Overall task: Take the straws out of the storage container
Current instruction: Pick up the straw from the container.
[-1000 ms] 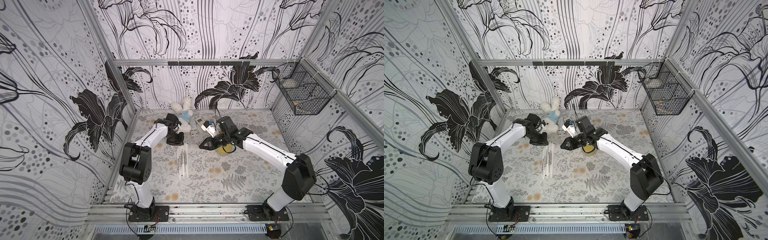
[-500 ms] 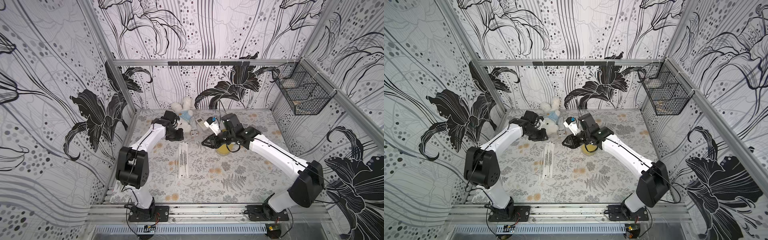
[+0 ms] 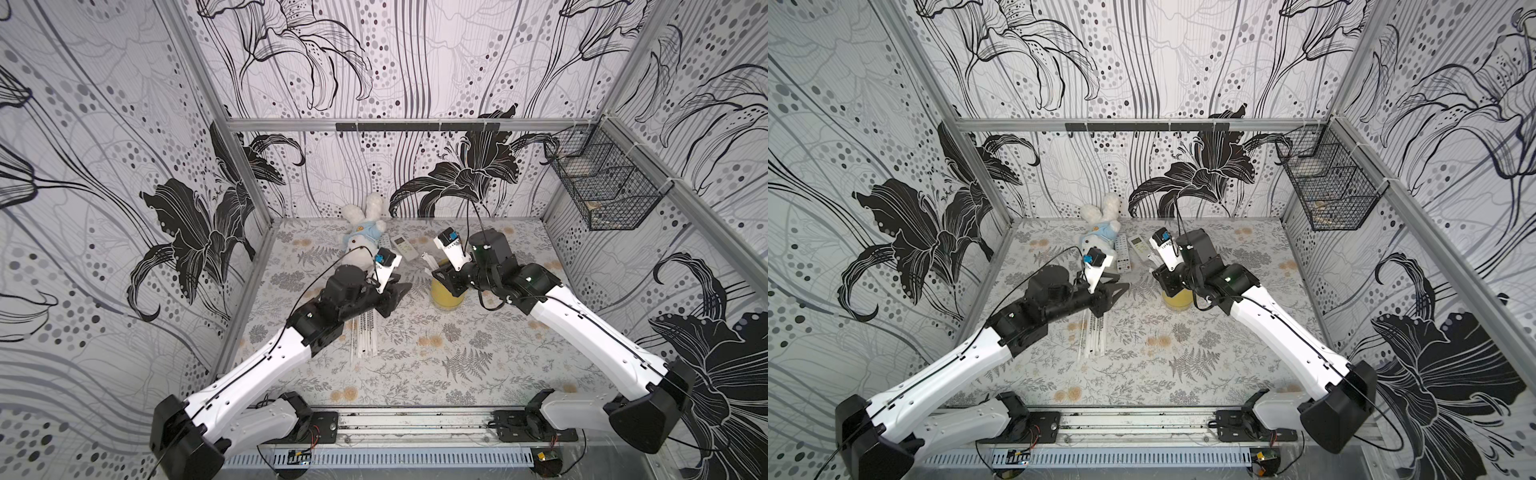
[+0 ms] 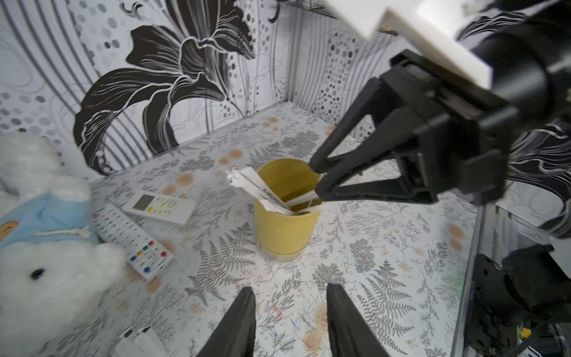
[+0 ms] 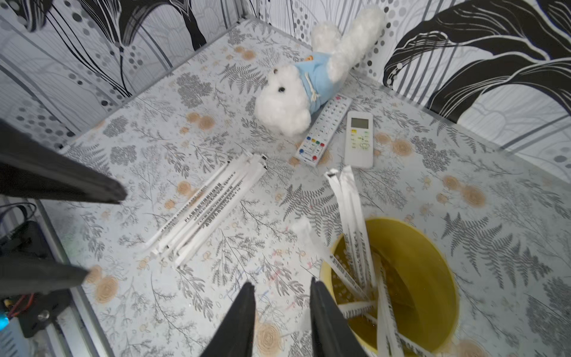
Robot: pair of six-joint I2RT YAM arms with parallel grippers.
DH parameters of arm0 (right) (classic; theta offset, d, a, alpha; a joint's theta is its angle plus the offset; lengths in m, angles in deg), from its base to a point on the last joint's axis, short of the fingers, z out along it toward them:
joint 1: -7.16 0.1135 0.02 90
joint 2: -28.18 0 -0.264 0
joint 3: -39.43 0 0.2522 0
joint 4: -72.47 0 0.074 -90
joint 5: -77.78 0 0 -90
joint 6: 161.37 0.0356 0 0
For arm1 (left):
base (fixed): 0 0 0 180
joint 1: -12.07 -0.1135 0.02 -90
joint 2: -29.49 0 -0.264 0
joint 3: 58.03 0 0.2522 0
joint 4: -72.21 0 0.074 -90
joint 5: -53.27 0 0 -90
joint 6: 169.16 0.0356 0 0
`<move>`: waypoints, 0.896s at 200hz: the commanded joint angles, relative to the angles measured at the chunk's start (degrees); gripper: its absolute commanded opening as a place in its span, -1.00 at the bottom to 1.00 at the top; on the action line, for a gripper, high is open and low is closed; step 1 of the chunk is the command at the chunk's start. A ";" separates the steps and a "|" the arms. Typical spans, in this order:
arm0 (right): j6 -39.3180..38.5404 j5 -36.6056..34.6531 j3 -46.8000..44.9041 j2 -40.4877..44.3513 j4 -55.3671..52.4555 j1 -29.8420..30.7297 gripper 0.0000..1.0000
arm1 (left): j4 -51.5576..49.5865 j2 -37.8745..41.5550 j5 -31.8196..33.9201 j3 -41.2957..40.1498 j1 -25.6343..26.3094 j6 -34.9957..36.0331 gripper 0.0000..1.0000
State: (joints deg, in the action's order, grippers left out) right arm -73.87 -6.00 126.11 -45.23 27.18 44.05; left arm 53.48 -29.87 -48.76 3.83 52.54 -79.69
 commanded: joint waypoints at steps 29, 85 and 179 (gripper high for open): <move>-8.38 -3.23 -6.57 6.93 1.56 0.03 -0.28 | 26.48 1.35 -3.35 -12.64 3.25 5.19 -0.09; -9.82 -6.56 -8.72 4.80 3.61 0.03 -0.18 | 33.43 -5.08 -6.10 -15.48 4.62 6.29 -0.10; -10.18 -8.95 -6.77 -2.66 4.89 0.03 -0.25 | 33.19 -7.00 -7.61 -15.18 5.58 6.33 -0.11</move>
State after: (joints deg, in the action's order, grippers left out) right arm -83.05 -14.44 117.68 -46.51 30.92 44.05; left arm 84.54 -37.12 -55.49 -11.06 57.50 -74.49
